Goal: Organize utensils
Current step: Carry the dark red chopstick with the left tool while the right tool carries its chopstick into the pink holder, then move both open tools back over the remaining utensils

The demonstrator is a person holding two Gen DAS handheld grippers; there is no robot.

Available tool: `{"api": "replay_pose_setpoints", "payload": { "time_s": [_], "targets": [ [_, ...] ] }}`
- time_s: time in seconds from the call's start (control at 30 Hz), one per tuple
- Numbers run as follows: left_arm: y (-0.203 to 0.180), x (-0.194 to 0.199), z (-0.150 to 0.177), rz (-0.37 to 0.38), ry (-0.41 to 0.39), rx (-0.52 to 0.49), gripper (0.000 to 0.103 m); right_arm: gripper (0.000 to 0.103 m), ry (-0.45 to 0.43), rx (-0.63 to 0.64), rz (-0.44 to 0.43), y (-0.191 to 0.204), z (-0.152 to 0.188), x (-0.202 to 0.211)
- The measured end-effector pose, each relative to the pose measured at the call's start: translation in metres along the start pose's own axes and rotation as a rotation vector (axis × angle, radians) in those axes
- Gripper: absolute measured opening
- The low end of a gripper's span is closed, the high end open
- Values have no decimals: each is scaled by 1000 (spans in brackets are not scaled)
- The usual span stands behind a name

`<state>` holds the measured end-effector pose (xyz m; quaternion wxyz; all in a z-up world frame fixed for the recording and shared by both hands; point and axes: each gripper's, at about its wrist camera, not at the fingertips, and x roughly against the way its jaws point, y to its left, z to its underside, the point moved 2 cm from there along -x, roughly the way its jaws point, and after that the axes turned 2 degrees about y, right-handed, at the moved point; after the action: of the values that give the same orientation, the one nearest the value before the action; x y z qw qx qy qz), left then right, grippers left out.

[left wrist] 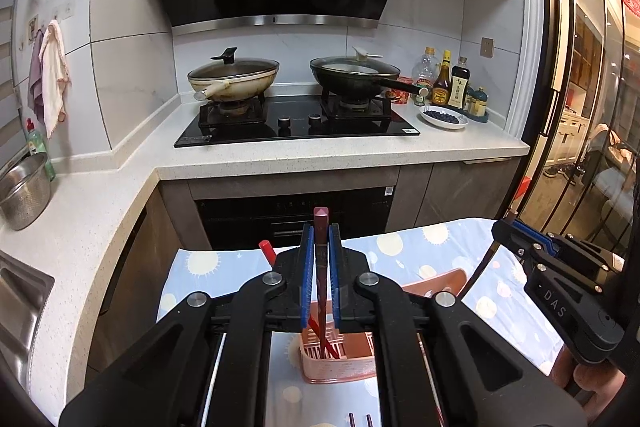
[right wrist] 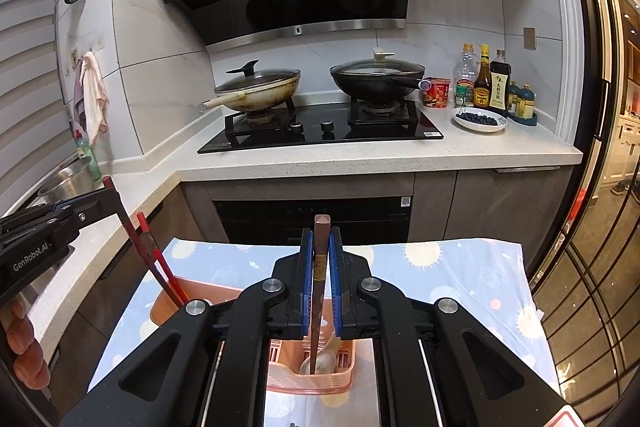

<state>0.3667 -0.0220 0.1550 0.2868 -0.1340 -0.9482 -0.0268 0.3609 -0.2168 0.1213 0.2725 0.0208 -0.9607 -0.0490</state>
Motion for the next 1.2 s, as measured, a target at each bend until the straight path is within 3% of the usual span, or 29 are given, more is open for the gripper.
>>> {"api": "replay_pose_setpoints", "payload": {
  "time_s": [0.1,0.17,0.23,0.3,0.47,0.53,0.63,0.73,0.87,1.13,1.2],
  "targets": [
    [1,4,2,-12,-10,1,8,14,-9,5,7,2,1,5],
    [3,7,4,-21,-13,5,21,24,-21,3,10,1,2,11],
    [4,14,5,-35,-29,10,43,30,-37,-4,11,0,2,18],
    [5,24,8,-45,-49,19,55,32,-51,-8,10,-2,3,28],
    [9,53,19,-34,-83,38,67,43,-102,-25,1,-7,11,67],
    [10,68,27,-17,-96,50,77,46,-117,-23,3,-6,21,86],
    [7,90,44,-10,-112,47,81,54,-121,-9,20,-4,41,112],
    [2,109,66,-13,-116,36,89,54,-89,9,33,0,71,131],
    [-3,125,104,-18,-81,30,90,54,-16,43,62,4,123,149],
    [-23,133,202,-170,12,-53,92,54,166,-4,61,-5,222,164],
    [-25,132,225,-159,57,-58,92,54,196,-7,74,-7,244,168]
  ]
}}
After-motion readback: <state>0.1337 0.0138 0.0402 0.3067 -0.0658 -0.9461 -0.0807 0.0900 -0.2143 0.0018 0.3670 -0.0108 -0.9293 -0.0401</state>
